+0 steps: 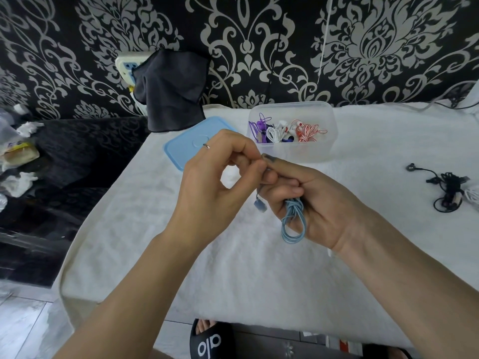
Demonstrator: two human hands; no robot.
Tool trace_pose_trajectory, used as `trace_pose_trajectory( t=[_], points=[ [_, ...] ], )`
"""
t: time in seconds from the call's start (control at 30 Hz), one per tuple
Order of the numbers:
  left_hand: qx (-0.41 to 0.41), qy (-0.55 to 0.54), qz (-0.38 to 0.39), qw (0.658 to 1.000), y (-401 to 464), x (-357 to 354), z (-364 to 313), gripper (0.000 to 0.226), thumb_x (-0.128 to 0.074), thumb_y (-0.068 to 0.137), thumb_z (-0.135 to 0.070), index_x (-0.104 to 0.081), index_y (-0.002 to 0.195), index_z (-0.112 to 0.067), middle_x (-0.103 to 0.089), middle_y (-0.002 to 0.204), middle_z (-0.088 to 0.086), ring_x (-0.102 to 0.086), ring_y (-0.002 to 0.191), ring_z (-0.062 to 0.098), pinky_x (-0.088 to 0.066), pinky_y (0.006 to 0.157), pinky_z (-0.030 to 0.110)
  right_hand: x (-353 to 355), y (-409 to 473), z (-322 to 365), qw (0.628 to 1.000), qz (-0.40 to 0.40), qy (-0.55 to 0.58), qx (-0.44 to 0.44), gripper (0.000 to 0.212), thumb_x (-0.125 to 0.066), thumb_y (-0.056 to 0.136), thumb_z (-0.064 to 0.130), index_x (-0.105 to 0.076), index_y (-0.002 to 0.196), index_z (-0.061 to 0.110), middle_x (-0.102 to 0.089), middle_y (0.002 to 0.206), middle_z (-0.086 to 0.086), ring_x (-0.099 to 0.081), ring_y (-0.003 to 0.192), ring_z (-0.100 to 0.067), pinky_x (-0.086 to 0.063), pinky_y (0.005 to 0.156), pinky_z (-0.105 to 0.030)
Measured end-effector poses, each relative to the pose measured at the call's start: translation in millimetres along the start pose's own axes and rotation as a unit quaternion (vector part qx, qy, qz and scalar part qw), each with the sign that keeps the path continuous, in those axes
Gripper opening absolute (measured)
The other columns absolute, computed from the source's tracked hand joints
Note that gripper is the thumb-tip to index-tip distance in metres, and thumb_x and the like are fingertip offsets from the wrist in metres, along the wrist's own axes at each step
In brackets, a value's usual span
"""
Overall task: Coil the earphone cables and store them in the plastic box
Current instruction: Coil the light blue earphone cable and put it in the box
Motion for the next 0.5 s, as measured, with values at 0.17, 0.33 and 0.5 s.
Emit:
trace_pose_trajectory(
  t=[0.17, 0.33, 0.5],
  points=[
    [0.03, -0.044, 0.001, 0.999, -2.1, 0.5, 2.7, 0.01, -0.067, 0.09, 0.0, -0.061, 0.091, -0.008, -0.062, 0.08, 0.015, -0.061, 0.077, 0.032, -0.052, 0.076, 0.043, 0.3, 1.7, -0.9, 1.0, -0.007, -0.016, 0.001, 0.015, -0.063, 0.082, 0.006, -0.057, 0.095, 0.007, -0.048, 0.074, -0.004, -0.025, 0.061, 0.0, -0.036, 0.038, -0.01],
    [0.064, -0.088, -0.002, 0.994, -2.9, 1.5, 4.7, 0.013, -0.068, 0.09, 0.004, -0.06, 0.09, -0.006, -0.062, 0.074, 0.016, -0.063, 0.073, 0.021, -0.051, 0.075, 0.036, -1.4, 1.8, -3.3, 1.0, 0.001, -0.009, -0.005, 0.01, -0.062, 0.084, 0.006, -0.058, 0.093, 0.005, -0.049, 0.071, -0.004, -0.026, 0.057, -0.001, -0.037, 0.038, -0.011],
    [0.065, -0.103, -0.002, 0.993, -4.8, 2.4, 5.6, 0.016, -0.069, 0.09, 0.004, -0.062, 0.09, -0.01, -0.06, 0.075, 0.017, -0.062, 0.076, 0.038, -0.05, 0.075, 0.04, -1.6, 1.1, -4.0, 1.0, 0.005, -0.013, -0.003, 0.008, -0.063, 0.084, 0.006, -0.063, 0.089, 0.0, -0.049, 0.069, -0.005, -0.037, 0.047, -0.003, -0.038, 0.037, -0.011]
  ],
)
Point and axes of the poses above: each hand's wrist, its own y-axis towards the middle knuckle, its own x-axis out of the back of the hand, z = x × y, the point moved 8 cm from there along y, towards the middle knuckle
